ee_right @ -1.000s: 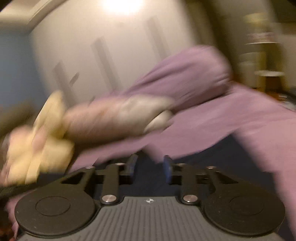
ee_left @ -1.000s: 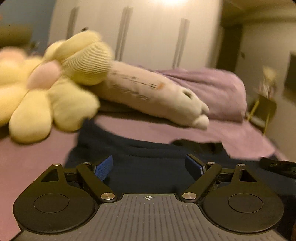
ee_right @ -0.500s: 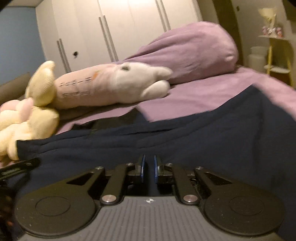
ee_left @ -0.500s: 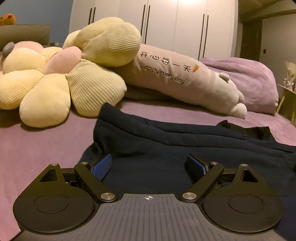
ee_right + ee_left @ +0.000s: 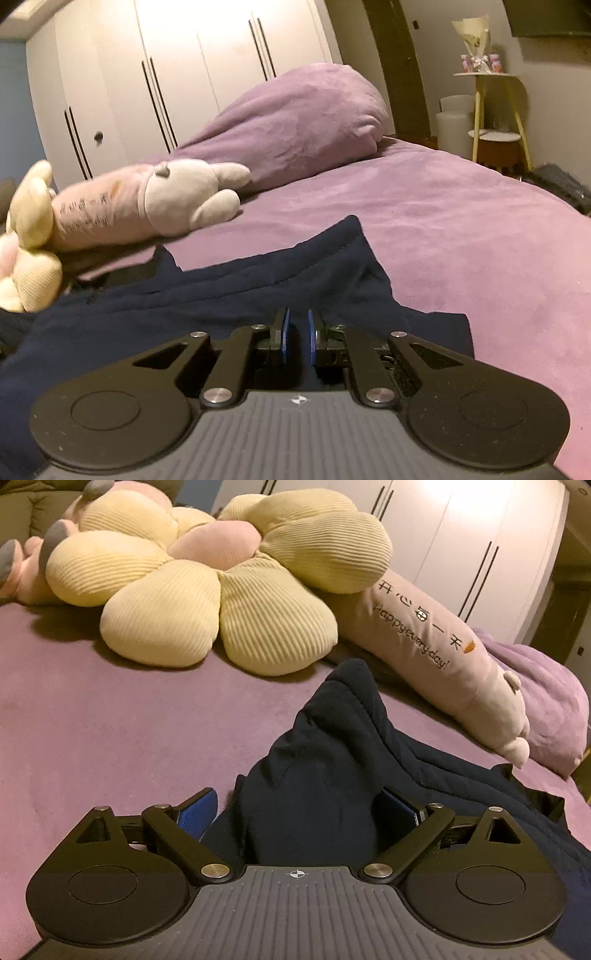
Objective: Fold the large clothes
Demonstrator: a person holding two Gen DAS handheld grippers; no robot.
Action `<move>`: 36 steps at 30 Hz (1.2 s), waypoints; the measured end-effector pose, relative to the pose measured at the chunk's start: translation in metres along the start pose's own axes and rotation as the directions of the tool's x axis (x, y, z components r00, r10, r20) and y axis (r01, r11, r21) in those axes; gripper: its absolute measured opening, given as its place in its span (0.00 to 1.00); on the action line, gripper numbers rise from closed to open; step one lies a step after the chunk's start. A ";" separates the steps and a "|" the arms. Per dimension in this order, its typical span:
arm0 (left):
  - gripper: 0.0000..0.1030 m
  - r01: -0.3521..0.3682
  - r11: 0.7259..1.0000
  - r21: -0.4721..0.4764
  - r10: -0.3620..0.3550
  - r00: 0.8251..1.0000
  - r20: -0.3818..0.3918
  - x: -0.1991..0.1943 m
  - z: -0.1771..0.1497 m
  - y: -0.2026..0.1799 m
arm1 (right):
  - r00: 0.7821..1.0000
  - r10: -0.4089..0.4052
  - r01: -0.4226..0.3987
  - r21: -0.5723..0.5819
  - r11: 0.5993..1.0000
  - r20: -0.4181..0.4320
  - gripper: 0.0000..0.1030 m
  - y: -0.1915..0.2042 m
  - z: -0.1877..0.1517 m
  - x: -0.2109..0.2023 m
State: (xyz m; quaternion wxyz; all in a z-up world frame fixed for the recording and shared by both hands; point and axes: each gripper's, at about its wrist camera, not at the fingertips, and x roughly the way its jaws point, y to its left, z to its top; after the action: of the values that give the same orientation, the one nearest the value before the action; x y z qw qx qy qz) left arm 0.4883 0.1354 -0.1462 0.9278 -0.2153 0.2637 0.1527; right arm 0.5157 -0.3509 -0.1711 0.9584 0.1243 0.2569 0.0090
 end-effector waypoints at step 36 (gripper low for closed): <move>0.86 0.349 0.927 0.138 -0.303 0.913 -0.275 -0.153 -0.052 0.074 | 0.949 0.239 -0.201 0.192 0.961 -0.205 0.58 -0.098 -0.069 -0.186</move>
State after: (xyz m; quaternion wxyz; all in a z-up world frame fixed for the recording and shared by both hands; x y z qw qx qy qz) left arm 0.3127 0.1482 -0.1251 0.9157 -0.1871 0.3509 -0.0579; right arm 0.3153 -0.4451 -0.1612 0.9019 0.2310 0.3485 0.1083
